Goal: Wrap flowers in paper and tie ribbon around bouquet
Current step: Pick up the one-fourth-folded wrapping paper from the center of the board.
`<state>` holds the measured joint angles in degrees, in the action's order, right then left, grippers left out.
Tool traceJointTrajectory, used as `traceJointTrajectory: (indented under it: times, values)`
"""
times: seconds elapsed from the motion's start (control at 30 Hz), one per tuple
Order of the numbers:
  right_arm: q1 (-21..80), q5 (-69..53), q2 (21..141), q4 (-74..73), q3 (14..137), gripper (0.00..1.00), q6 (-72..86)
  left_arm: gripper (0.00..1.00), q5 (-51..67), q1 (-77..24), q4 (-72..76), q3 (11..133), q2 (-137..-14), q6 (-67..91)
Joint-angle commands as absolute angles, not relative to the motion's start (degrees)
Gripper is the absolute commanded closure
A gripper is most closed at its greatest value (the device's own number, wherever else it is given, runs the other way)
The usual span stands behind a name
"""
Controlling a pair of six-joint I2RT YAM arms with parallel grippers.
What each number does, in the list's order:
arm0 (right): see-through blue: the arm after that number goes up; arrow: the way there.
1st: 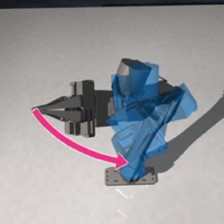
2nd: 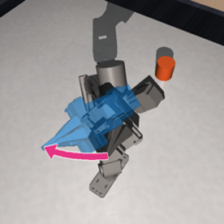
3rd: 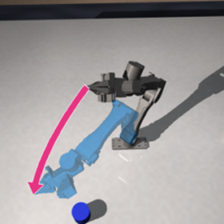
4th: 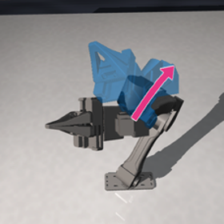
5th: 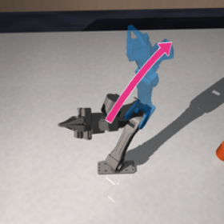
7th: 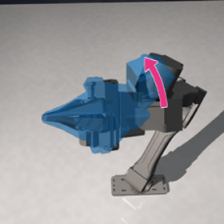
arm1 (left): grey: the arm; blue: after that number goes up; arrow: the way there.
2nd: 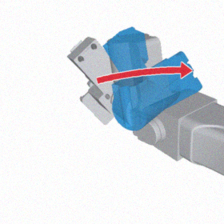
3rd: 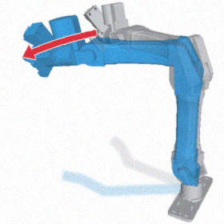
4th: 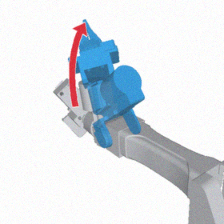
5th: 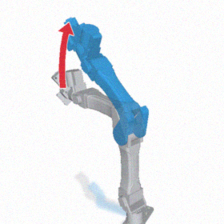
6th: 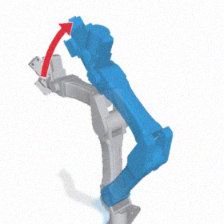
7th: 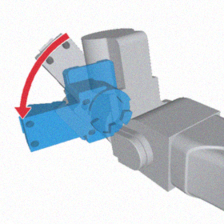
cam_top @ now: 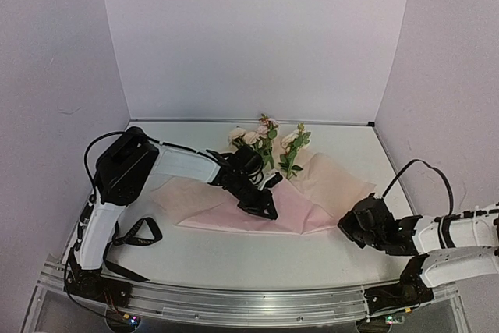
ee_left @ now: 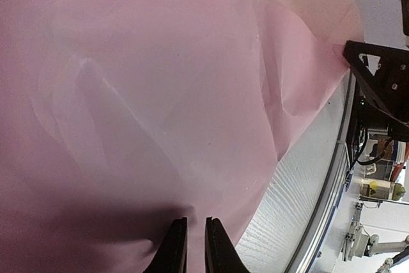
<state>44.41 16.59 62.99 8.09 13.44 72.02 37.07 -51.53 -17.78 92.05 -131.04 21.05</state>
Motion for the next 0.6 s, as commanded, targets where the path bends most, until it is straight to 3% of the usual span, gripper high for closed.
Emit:
traceJointTrajectory:
  times: [0.0,0.3,0.57]
  values:
    - [47.75,21.46,60.16,0.14,20.40,1.00,64.81,0.89,36.45,-51.24,-17.08,95.00,-132.16,20.80]
    - [54.80,26.06,62.09,-7.02,29.13,1.00,55.73,0.89,36.92,-51.01,-16.97,95.67,-132.25,20.98]
    - [56.08,17.86,70.52,-5.43,37.23,1.00,47.36,0.89,37.44,-50.91,-17.21,96.63,-133.23,20.87]
